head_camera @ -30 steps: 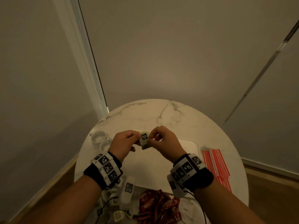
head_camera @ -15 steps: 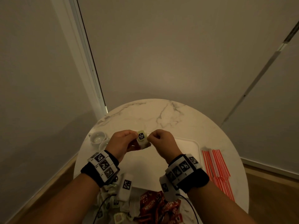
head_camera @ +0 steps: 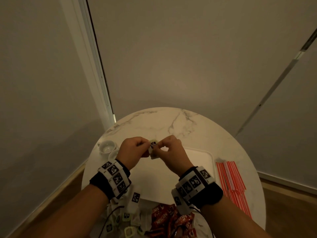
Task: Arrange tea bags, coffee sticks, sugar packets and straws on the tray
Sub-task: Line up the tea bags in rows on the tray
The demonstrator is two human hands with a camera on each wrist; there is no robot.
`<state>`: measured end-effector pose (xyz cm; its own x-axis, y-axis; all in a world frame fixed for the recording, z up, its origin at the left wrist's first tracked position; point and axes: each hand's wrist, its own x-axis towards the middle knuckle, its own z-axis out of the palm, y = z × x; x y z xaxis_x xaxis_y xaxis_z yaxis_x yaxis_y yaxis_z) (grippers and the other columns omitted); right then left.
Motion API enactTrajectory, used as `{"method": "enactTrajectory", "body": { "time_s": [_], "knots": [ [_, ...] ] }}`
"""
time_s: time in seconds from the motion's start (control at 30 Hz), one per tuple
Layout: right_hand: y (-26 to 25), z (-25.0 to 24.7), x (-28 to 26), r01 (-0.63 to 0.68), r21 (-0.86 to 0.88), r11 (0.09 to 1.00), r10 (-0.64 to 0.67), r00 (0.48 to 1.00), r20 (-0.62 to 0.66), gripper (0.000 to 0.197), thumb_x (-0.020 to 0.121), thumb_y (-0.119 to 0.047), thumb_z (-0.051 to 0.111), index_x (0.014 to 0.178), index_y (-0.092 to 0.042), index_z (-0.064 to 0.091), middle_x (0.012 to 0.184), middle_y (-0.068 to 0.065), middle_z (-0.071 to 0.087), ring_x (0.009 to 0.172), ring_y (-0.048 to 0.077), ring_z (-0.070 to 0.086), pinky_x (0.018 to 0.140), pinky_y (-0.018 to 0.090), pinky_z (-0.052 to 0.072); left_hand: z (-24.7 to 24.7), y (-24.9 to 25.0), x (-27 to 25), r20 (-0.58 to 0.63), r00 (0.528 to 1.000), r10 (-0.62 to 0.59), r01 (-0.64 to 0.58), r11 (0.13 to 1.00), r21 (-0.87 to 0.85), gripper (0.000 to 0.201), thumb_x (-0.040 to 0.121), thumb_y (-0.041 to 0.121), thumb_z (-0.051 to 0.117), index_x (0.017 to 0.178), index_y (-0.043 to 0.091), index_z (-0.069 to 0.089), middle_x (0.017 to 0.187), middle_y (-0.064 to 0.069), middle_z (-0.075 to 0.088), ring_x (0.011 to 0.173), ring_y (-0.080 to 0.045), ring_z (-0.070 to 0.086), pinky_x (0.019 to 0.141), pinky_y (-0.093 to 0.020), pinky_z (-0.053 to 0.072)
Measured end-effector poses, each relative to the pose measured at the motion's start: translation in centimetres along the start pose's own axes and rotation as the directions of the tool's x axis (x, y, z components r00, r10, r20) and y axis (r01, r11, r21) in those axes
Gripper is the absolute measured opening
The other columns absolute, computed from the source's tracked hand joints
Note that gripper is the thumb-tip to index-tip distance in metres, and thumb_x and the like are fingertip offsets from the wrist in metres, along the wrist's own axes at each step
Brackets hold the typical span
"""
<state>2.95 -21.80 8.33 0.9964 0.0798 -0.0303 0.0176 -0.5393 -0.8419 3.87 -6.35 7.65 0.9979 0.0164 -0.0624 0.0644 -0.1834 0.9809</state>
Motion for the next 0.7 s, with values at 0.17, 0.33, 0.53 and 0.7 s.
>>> {"method": "enactTrajectory", "body": {
  "time_s": [0.17, 0.33, 0.53, 0.7],
  "knots": [
    [-0.2, -0.2, -0.4, 0.022, -0.017, 1.000, -0.024, 0.996, -0.087, 0.011, 0.082, -0.027, 0.071, 0.072, -0.024, 0.072, 0.092, -0.004, 0.049, 0.090, 0.012, 0.048, 0.071, 0.018, 0.032, -0.5, 0.7, -0.1, 0.051, 0.995, -0.081, 0.089, 0.983, -0.160, 0.013, 0.091, 0.007, 0.058, 0.089, -0.001, 0.068, 0.083, -0.020, 0.071, 0.076, -0.031, 0.070, 0.071, -0.040, 0.060],
    [-0.4, -0.3, 1.0, -0.003, 0.239, 0.971, 0.041, 0.987, -0.157, 0.003, 0.087, -0.017, 0.062, 0.086, -0.019, 0.062, 0.085, -0.001, 0.059, 0.072, 0.010, 0.053, 0.065, 0.024, 0.042, -0.8, 0.6, 0.7, 0.060, 0.996, -0.068, 0.075, 0.988, -0.131, 0.010, 0.090, 0.008, 0.060, 0.089, 0.002, 0.068, 0.083, -0.015, 0.071, 0.072, -0.020, 0.068, 0.066, -0.036, 0.059],
    [-0.8, -0.1, 3.4, -0.087, 0.331, 0.939, 0.075, 0.996, 0.051, 0.011, 0.086, -0.008, 0.067, 0.096, -0.003, 0.069, 0.072, 0.004, 0.063, 0.053, 0.002, 0.051, 0.049, 0.013, 0.039, -1.3, -0.1, 2.1, 0.093, 0.993, -0.074, 0.085, 0.988, -0.125, 0.008, 0.090, 0.011, 0.062, 0.087, 0.008, 0.069, 0.081, -0.013, 0.071, 0.075, -0.024, 0.068, 0.069, -0.039, 0.059],
    [-0.9, 0.7, 5.3, -0.180, 0.511, 0.840, 0.163, 0.984, 0.079, 0.007, 0.085, 0.005, 0.060, 0.088, -0.002, 0.060, 0.071, 0.010, 0.063, 0.059, 0.019, 0.055, 0.048, 0.026, 0.042, -1.3, -0.7, 2.9, 0.218, 0.960, -0.173, 0.215, 0.959, -0.186, 0.021, 0.086, 0.023, 0.067, 0.100, 0.007, 0.068, 0.091, -0.011, 0.073, 0.082, -0.026, 0.072, 0.071, -0.036, 0.058]
  ]
}}
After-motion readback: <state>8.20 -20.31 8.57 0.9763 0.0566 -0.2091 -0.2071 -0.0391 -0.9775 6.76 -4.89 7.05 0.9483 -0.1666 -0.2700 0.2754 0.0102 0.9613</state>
